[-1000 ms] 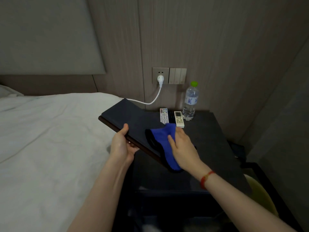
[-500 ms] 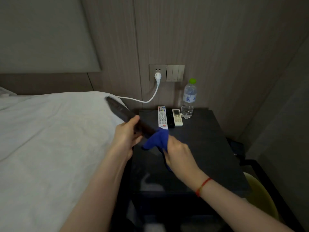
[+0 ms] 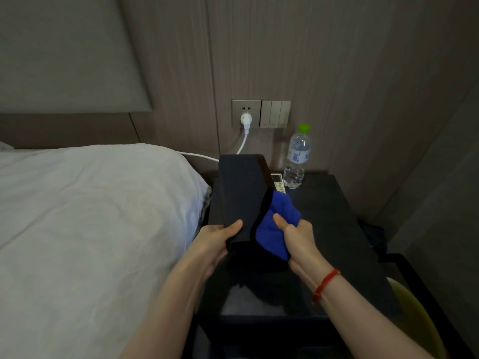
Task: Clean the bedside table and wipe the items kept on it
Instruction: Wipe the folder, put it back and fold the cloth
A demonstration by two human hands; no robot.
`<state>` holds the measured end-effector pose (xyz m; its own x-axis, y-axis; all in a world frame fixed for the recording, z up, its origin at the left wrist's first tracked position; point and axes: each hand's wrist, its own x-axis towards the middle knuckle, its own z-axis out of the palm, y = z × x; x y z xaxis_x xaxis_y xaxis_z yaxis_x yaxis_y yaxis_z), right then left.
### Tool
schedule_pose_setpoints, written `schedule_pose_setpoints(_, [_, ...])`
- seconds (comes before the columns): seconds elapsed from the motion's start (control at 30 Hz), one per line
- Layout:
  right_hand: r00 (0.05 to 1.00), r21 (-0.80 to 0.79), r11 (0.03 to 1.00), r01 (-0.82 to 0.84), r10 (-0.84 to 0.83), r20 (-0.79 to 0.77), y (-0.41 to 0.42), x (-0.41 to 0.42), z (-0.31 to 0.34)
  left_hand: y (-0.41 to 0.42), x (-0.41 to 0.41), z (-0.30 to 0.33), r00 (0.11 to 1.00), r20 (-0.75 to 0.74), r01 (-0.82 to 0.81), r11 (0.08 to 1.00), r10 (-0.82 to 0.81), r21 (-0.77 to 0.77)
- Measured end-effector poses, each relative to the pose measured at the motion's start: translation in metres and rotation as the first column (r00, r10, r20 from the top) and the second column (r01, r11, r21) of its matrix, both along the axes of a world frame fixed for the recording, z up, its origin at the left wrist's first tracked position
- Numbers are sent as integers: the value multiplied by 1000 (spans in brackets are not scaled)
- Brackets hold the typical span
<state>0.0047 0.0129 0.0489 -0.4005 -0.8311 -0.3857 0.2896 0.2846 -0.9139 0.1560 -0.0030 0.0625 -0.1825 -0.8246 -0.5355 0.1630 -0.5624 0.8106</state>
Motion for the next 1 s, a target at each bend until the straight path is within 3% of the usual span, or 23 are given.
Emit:
schedule_pose_setpoints(0.1, [928, 13, 995, -96, 95, -361, -4, 3, -5, -7, 1, -12, 997, 12, -82, 996, 81, 35])
schedule_pose_setpoints(0.17, [772, -28, 988, -149, 99, -628, -8, 2, -10, -14, 5, -18, 992, 40, -119, 992, 117, 51])
schedule_pose_setpoints(0.23, [656, -96, 983, -157, 31, -754, -16, -4, -9, -26, 12, -23, 985, 65, -165, 985, 161, 58])
schedule_pose_setpoints(0.27, [657, -131, 983, -128, -15, -754, -22, -10, -6, -34, 16, -26, 979, 87, -190, 980, 184, 61])
schedule_pose_setpoints(0.37, [793, -218, 976, -14, -122, -597, -41, -31, 4, -58, 26, -36, 967, 178, -202, 976, 185, 81])
schedule_pose_setpoints(0.5, [878, -302, 953, -4, -141, -457, -55, -50, 5, -89, 35, -54, 968, 220, -154, 981, 124, 122])
schedule_pose_setpoints(0.67, [910, -359, 932, -51, -104, -401, -57, -63, -5, -121, 24, -72, 962, 265, -114, 979, 65, 172])
schedule_pose_setpoints(1.0, [948, -326, 944, -56, -52, -313, -60, -73, -21, -166, 8, -94, 955, 293, -81, 990, 45, 115])
